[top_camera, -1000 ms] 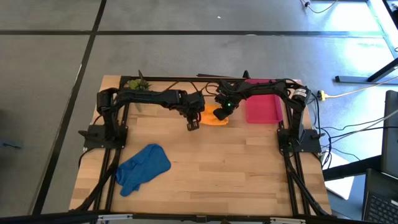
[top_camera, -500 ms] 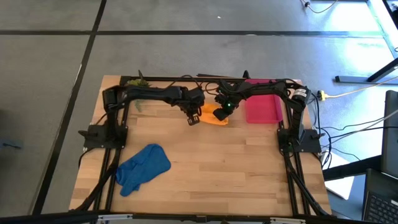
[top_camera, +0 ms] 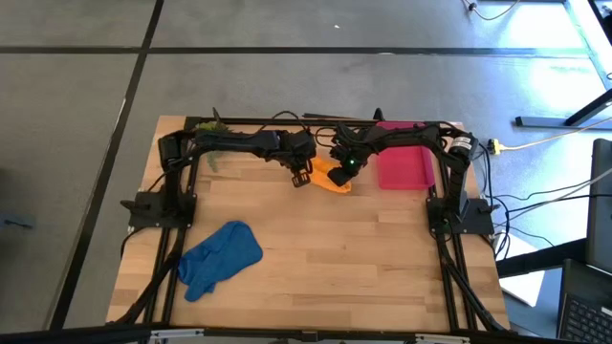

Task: Roll microfiber towels into tight, uniform cylinder then place into a basket
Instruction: Roll the orange microfiber towel

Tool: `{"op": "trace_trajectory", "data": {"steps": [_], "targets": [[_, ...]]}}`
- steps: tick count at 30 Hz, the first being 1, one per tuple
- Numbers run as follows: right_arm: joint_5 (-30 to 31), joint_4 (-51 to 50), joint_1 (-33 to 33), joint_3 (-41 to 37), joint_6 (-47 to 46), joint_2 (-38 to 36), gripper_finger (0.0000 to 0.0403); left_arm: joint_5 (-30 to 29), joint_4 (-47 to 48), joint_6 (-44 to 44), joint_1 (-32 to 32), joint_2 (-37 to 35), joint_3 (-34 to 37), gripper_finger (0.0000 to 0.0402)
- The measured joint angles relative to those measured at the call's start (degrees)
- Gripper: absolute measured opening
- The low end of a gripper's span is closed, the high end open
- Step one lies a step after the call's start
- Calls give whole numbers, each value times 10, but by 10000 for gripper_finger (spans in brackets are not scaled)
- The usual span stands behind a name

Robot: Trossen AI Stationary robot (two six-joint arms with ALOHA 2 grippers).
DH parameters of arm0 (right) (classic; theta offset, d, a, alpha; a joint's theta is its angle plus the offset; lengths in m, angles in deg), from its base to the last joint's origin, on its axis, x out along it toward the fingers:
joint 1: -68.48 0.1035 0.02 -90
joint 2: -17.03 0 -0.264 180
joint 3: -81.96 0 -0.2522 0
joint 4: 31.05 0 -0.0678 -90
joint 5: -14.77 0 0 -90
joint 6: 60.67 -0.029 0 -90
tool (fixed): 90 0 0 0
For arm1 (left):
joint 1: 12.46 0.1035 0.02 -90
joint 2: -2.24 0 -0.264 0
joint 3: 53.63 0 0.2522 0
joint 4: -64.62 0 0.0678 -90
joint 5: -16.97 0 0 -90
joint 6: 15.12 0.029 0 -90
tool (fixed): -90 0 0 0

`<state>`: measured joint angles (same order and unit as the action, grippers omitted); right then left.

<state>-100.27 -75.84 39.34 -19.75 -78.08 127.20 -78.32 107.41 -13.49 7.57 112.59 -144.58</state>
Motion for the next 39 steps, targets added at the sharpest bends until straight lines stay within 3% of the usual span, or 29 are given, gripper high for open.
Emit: {"op": "trace_trajectory", "data": {"steps": [16, 28, 32, 39], "targets": [[13, 1, 6, 0, 36, -3, 13, 3, 10, 4, -3, 58, 0, 0], [4, 18, 5, -1, 58, -3, 95, 8, 11, 3, -3, 62, 1, 0], [24, 8, -9, 9, 22, -3, 125, 17, 11, 1, -3, 62, 1, 0], [38, -25, -28, 18, 42, -41, 133, 31, 12, 0, 0, 62, 1, 0]]}}
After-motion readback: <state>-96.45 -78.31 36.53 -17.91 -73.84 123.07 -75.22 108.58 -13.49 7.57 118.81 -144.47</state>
